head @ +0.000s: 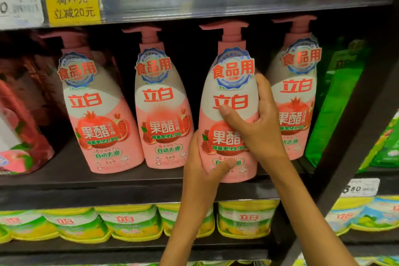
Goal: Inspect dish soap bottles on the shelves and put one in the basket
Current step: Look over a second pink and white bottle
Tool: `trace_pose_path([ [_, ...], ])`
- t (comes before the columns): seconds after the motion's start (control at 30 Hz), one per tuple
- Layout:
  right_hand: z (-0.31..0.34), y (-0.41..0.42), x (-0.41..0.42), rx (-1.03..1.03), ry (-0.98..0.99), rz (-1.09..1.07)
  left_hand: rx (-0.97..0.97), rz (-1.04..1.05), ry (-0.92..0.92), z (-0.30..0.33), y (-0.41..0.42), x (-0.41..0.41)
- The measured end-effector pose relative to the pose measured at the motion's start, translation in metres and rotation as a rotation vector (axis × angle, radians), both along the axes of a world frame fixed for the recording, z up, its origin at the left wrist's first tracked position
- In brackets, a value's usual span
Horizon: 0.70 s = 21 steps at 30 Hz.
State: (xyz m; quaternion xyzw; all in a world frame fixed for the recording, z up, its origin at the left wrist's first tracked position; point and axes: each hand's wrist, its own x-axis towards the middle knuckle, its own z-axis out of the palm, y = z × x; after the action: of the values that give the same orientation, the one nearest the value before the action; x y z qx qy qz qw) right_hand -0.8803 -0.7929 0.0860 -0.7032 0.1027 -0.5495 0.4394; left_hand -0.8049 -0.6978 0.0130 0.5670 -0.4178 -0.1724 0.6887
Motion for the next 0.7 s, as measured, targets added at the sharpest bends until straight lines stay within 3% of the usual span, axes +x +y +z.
trace_pose_path([
  [0.33, -0.005, -0.004, 0.005, 0.062, 0.089, 0.042, 0.061, 0.087, -0.042, -0.017, 0.003, 0.003],
  [0.7, -0.006, 0.009, 0.006, 0.015, 0.193, -0.131, 0.129, 0.128, -0.126, -0.005, 0.003, 0.003],
])
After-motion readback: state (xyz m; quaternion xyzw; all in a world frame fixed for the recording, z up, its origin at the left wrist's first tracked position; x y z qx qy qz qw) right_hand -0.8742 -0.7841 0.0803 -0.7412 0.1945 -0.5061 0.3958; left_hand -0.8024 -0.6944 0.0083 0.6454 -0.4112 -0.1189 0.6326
